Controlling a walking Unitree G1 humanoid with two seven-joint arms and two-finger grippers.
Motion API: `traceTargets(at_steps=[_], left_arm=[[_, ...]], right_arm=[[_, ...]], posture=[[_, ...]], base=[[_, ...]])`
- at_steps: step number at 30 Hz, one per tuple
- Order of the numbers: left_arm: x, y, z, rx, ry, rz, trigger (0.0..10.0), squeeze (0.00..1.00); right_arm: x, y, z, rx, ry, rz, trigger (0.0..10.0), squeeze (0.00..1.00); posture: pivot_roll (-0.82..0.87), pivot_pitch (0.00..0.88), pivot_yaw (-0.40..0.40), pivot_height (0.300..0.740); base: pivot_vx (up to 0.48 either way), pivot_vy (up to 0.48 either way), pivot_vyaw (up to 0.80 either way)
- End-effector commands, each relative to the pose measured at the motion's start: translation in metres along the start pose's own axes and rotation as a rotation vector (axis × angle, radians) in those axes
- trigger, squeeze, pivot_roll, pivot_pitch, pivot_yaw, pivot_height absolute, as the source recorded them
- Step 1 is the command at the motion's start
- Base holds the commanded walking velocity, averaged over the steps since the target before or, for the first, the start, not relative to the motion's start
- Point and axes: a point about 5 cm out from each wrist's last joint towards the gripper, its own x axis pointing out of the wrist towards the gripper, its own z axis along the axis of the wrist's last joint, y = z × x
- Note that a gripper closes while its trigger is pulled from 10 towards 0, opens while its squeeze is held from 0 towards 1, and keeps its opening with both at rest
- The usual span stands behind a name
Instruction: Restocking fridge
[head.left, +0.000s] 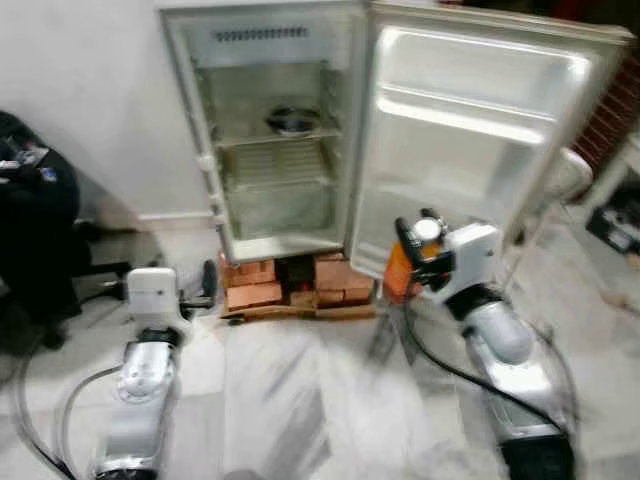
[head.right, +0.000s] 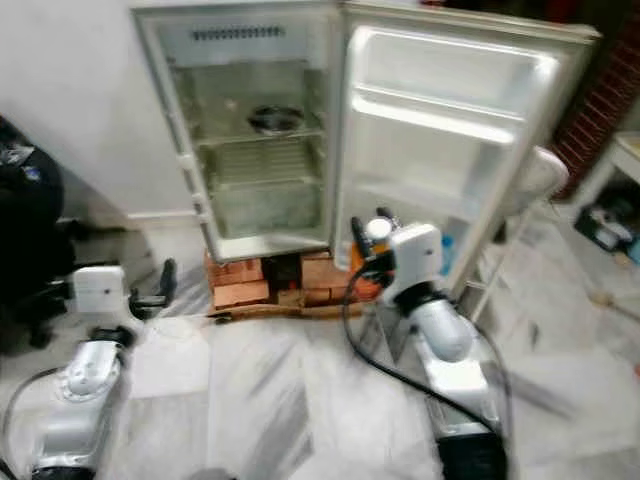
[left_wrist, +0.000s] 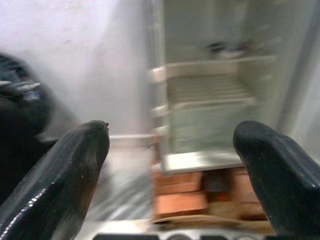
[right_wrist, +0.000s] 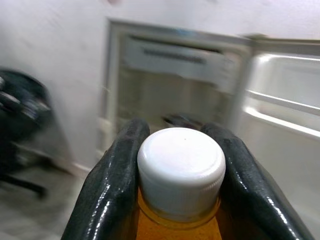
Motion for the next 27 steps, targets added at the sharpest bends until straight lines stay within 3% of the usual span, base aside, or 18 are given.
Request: traceTargets(at_steps=[1,27], left_arm=[[0.0036,-0.0116,0.0065,-0.012,-0.027,-0.031,10.0,0.0],[0.0024,-0.0139,0.0019,-0.018,0.002,-0.025,10.0,0.0]], right_arm=[[-0.0037,-0.0139,0.0054,-0.037,-0.013,-0.034,10.0,0.0],[-0.0021,-0.0183,0.0018,-0.066,0.005,-0.076,10.0,0.0]], posture=[[0.01,0.0,-0.021,0.74],[0.01,0.0,-0.025,0.74]], base=[[0.337,0.0,0.0],[0.449,0.0,0.0]])
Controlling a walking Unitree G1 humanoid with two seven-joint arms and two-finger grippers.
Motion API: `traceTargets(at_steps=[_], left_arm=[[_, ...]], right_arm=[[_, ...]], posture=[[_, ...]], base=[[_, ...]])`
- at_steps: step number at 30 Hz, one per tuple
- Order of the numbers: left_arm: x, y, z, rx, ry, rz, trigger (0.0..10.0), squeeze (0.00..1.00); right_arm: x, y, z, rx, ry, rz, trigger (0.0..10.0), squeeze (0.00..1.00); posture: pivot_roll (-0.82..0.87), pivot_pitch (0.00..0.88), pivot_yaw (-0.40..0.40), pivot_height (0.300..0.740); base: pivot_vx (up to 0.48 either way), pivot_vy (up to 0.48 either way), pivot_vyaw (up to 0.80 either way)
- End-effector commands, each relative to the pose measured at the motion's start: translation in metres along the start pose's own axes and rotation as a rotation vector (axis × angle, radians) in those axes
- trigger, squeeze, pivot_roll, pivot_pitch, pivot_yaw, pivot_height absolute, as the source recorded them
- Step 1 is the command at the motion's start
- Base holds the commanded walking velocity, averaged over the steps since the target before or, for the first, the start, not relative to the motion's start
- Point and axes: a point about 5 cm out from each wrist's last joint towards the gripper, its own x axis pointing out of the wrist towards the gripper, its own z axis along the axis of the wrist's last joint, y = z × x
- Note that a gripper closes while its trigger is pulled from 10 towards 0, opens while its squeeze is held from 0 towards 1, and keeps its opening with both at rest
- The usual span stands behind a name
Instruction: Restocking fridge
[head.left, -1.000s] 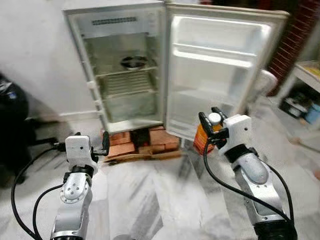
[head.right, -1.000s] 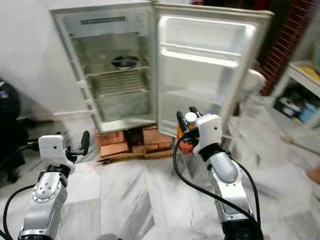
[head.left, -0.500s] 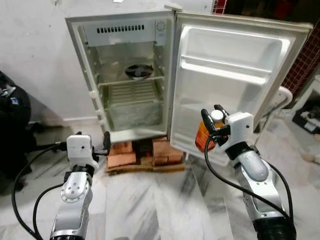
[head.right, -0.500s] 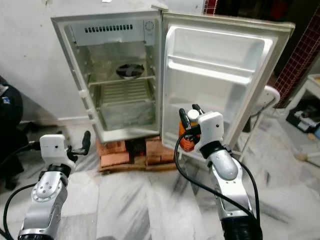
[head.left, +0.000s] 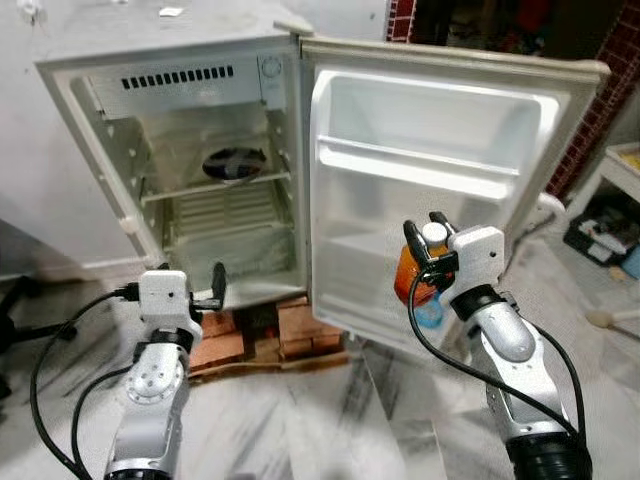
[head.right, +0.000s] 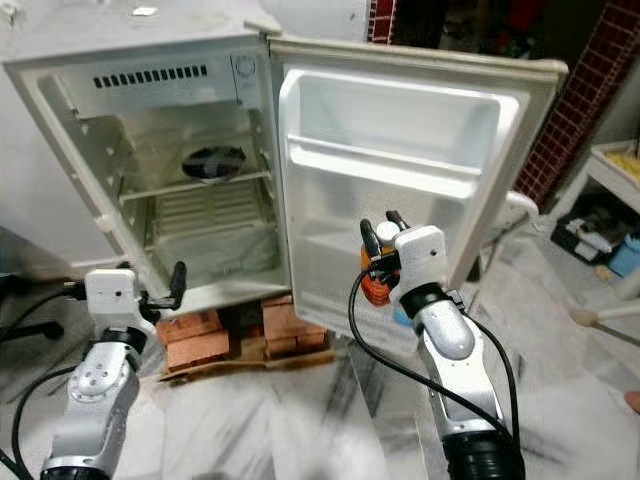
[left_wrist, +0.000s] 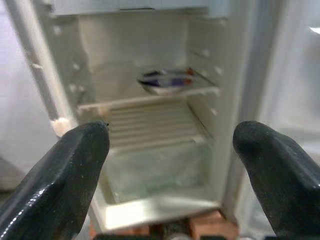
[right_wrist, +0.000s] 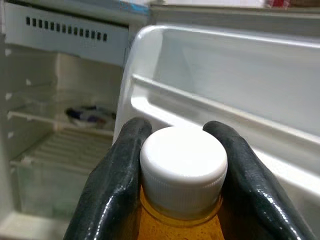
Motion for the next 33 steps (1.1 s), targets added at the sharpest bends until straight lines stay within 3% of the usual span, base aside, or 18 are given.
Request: traceTargets(at_steps=[1,17,22,25,33], left_arm=[[-0.002,0.007,-0.003,0.014,0.022,0.026,10.0,0.0],[-0.015,0.017,-0.01,0.059,0.055,0.037,10.0,0.0],[-0.017,0.013,-0.011,0.074,0.059,0.022,10.0,0.0],[-0.019,0.01,-0.013,0.088,0.066,0.008,10.0,0.0],[-0.018,0.008,-0.012,0.094,0.059,-0.006,10.0,0.0]], right_arm=[[0.007,0.009,0.009,0.005,-0.046,0.037,10.0,0.0],[0.001,0.015,-0.001,0.03,0.002,0.048,10.0,0.0],[-0.002,0.025,-0.007,0.109,0.061,0.175,10.0,0.0],[-0.003,0.02,-0.017,0.068,0.119,0.149,10.0,0.0],[-0.004,0.014,-0.022,0.043,0.135,0.081,10.0,0.0]], posture=[[0.01,0.0,-0.025,0.74],[0.02,0.0,-0.029,0.74],[0.01,0.0,-0.029,0.74],[0.01,0.0,-0.031,0.74],[0.02,0.0,-0.032,0.735]], base=[[0.311,0.0,0.0],[0.019,0.0,0.0],[0.0,0.0,0.0],[0.0,0.0,0.0],[0.0,0.0,0.0]])
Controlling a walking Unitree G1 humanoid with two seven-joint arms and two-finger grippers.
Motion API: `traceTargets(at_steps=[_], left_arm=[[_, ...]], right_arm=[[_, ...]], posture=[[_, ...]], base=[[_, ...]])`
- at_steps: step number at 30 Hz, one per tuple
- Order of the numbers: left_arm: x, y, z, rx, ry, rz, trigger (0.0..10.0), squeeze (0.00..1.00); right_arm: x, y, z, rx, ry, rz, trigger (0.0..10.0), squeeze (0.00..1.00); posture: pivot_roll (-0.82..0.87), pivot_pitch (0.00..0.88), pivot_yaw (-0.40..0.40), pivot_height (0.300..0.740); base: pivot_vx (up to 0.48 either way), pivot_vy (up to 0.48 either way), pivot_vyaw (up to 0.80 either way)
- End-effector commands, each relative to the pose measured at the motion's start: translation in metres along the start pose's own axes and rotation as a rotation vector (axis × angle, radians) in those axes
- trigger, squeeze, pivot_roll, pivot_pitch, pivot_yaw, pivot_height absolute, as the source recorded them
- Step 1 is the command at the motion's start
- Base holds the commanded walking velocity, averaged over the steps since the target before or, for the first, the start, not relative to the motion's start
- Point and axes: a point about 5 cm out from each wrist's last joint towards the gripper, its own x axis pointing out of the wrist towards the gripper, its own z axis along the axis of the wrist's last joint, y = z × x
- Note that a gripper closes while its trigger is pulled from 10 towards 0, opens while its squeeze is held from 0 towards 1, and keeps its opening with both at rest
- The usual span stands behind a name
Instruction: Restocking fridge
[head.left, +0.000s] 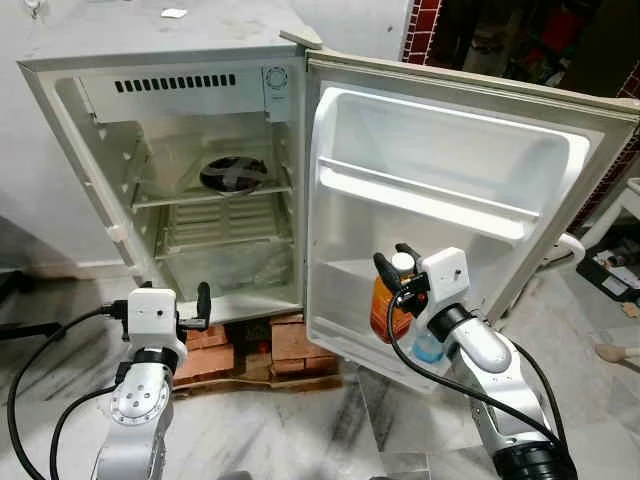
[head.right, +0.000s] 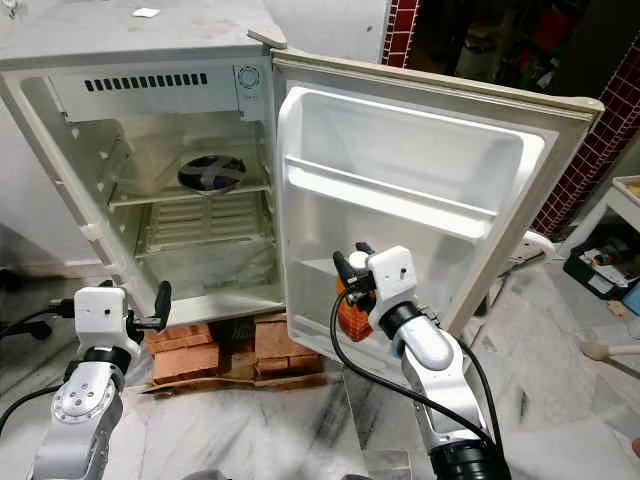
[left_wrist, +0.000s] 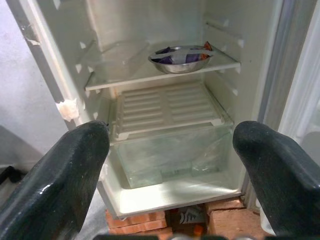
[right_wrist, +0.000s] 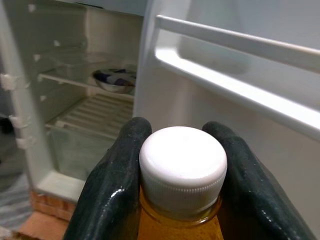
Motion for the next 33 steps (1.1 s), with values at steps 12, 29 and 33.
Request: traceTargets(at_steps=[12,29,33], left_arm=[[0.003,-0.002,0.007,0.017,-0.022,-0.028,10.0,0.0],[0.002,-0.003,0.006,0.015,-0.011,-0.021,10.0,0.0],[0.003,-0.002,0.006,0.021,-0.01,-0.016,10.0,0.0]], right_arm=[[-0.002,0.005,-0.002,0.003,0.005,-0.002,10.0,0.0],[-0.002,0.006,-0.005,0.026,0.006,-0.009,10.0,0.0],[0.0,0.008,-0.005,0.032,0.0,-0.008,10.0,0.0]], posture=[[0.02,0.0,-0.024,0.7],[0.02,0.0,-0.021,0.631],[0.02,0.0,-0.018,0.631]], base=[[0.0,0.0,0.0],[0.0,0.0,0.0],[0.0,0.0,0.0]])
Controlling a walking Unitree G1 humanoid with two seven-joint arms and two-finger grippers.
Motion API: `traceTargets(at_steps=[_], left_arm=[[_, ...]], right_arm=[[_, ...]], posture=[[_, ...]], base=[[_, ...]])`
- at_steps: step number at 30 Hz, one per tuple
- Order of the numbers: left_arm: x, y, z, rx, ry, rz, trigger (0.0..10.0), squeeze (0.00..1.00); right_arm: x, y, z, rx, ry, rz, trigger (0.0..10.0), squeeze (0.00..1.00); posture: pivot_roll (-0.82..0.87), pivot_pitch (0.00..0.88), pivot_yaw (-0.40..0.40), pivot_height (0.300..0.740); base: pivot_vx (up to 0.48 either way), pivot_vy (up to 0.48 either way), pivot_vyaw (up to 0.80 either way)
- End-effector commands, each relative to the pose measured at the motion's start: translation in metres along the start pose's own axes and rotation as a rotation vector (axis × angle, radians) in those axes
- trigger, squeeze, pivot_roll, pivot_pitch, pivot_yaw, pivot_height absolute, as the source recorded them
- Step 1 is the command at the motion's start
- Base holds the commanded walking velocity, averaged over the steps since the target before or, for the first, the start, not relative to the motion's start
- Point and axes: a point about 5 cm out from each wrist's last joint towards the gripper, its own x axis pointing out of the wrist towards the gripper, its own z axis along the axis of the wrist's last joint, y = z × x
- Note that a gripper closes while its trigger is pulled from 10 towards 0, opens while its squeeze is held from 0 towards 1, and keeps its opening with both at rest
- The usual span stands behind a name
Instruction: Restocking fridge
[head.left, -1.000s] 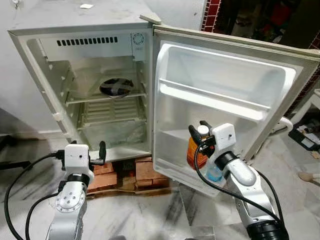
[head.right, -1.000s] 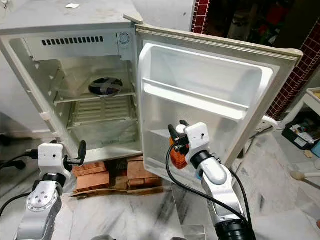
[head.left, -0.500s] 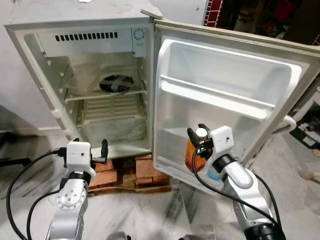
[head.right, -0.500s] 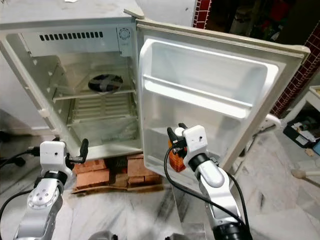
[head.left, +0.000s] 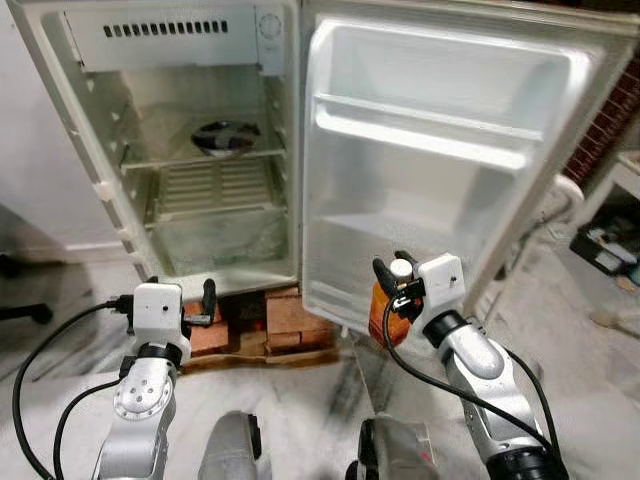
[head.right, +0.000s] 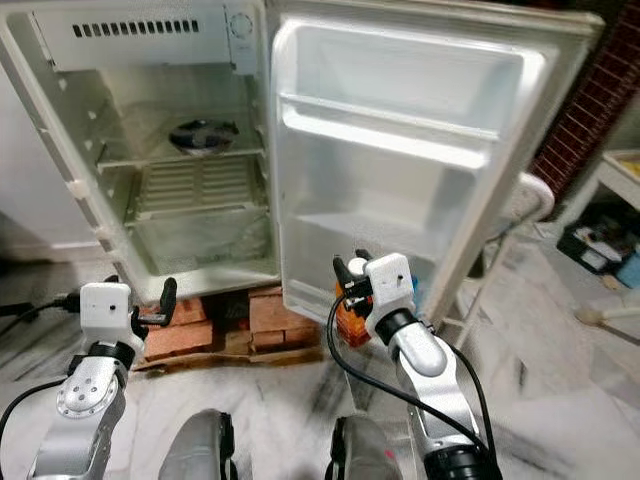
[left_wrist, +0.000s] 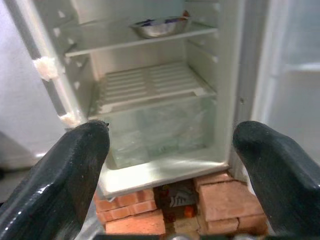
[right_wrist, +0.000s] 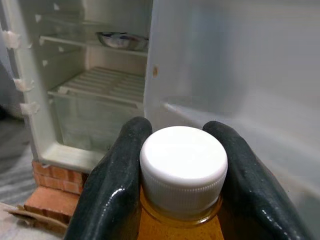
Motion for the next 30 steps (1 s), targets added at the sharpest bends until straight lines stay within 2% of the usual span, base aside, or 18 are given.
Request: traceTargets(at_steps=[1,18,30], left_arm=[[0.001,0.0,0.002,0.008,-0.006,0.005,10.0,0.0],[0.0,0.0,0.0,-0.013,0.003,0.003,10.0,0.0],[0.001,-0.003,0.001,-0.022,-0.006,-0.014,10.0,0.0]], right_arm=[[0.002,-0.002,0.006,-0.009,-0.031,-0.001,10.0,0.0],[0.007,-0.007,0.015,-0.027,-0.08,-0.026,10.0,0.0],[0.008,-0.008,0.017,-0.044,-0.096,-0.032,10.0,0.0]], posture=[[0.02,0.0,-0.018,0.631],[0.01,0.0,-0.025,0.631],[0.01,0.0,-0.026,0.631]], base=[[0.0,0.0,0.0],[0.0,0.0,0.0],[0.265,0.0,0.0]])
